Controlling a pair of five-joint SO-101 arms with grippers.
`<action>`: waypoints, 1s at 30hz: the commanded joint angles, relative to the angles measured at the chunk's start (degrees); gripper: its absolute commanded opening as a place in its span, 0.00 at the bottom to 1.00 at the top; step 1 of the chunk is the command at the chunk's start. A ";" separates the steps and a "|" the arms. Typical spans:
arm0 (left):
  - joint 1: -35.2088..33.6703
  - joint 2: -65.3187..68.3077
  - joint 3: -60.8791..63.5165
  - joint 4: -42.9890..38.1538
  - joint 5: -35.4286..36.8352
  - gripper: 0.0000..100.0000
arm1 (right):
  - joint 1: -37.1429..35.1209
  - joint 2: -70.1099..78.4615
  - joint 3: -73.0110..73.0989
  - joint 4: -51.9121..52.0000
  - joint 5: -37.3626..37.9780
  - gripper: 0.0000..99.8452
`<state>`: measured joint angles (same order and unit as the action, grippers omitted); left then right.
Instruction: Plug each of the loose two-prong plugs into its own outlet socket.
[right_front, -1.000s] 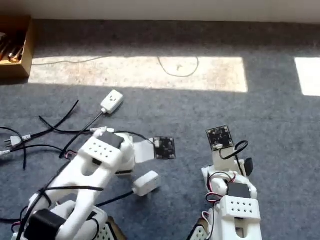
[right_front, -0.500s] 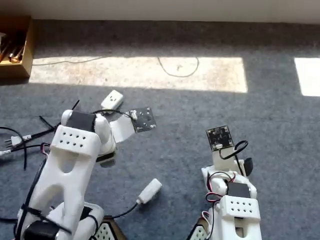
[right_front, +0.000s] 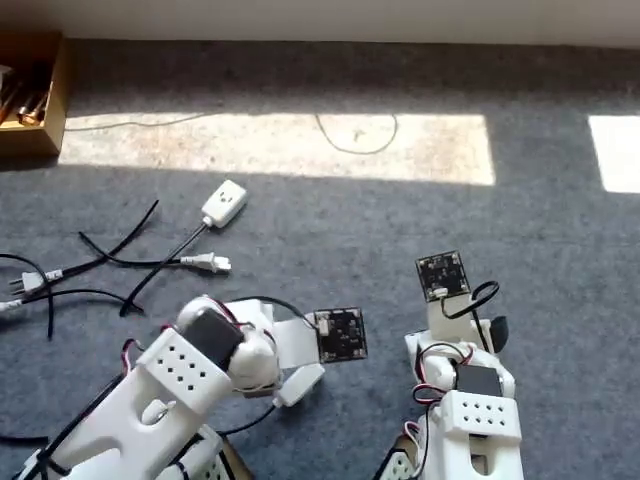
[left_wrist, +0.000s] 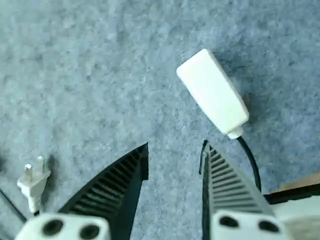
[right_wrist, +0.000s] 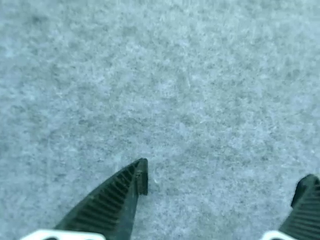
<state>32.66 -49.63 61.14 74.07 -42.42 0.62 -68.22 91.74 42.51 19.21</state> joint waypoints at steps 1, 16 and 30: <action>4.88 3.03 0.75 -5.19 2.81 0.18 | 0.75 -0.75 -0.48 -1.19 0.70 0.43; -13.49 33.98 -9.10 -20.40 -6.24 0.18 | 0.48 -0.75 -0.48 -1.19 0.88 0.43; -20.26 49.19 -43.56 -1.14 -6.33 0.18 | 0.84 -0.75 -0.40 -1.19 0.70 0.43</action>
<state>11.65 1.36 25.80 62.81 -50.42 0.79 -68.22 91.74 42.42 19.38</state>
